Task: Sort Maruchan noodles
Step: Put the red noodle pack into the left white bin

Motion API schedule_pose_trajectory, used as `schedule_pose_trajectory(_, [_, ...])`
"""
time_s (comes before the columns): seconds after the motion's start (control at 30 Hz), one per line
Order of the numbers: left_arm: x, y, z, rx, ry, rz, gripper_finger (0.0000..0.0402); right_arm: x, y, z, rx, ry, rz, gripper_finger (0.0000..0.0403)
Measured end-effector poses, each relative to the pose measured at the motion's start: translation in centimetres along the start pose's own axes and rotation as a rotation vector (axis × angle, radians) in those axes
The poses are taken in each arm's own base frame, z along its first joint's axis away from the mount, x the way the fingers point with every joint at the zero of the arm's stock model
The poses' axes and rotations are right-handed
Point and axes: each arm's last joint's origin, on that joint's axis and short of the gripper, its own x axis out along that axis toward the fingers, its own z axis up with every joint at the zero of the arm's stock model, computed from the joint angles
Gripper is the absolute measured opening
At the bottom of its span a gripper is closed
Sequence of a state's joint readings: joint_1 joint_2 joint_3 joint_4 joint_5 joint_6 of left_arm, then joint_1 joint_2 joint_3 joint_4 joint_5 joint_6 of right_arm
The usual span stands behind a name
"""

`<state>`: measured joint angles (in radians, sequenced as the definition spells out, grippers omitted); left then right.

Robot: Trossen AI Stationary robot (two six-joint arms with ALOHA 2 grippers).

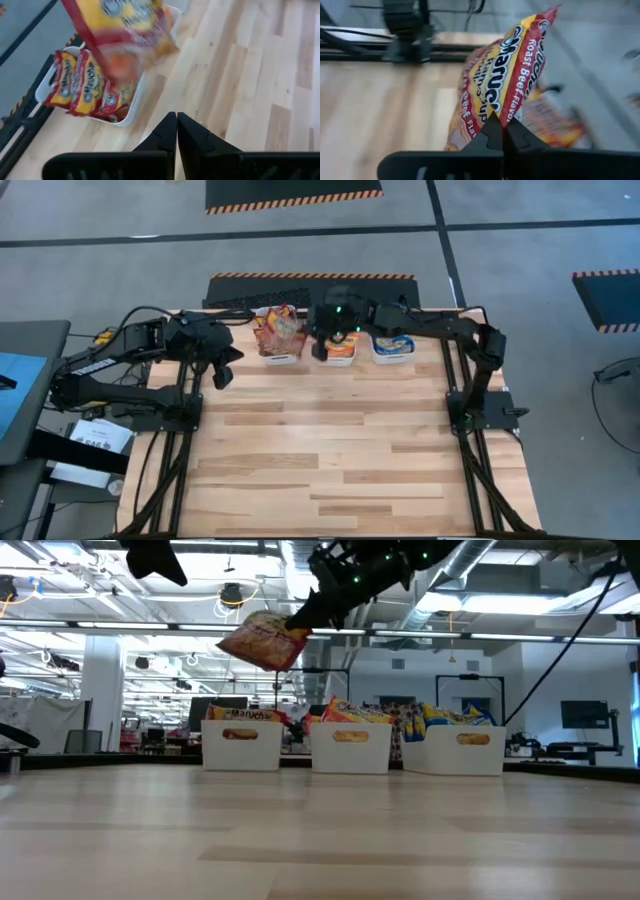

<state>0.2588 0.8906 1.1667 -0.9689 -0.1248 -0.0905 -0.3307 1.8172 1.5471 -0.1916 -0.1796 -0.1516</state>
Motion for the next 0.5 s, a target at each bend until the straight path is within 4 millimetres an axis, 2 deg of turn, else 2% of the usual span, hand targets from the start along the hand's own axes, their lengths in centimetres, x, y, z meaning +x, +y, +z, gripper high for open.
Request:
schedule_pose_trajectory(0.13, [0.0, 0.1, 0.0, -0.058, -0.006, 0.051, 0.0000, -0.6, -3.2, 0.4, -0.139, -0.081, -0.087, 0.0004])
schedule_pose_trajectory(0.27, [0.0, 0.3, 0.0, -0.104, -0.015, 0.105, 0.0000, -1.2, -5.5, 0.4, -0.203, -0.120, -0.152, 0.0004])
schedule_pose_trajectory(0.37, [0.0, 0.4, 0.0, -0.148, -0.020, 0.123, 0.0000, -1.5, -6.2, 0.4, -0.235, -0.139, -0.116, 0.0004])
schedule_pose_trajectory(0.5, [0.5, 0.2, 0.3, -0.224, -0.014, 0.089, 0.0000, -1.4, -5.8, 0.4, -0.261, -0.158, -0.051, 0.0003])
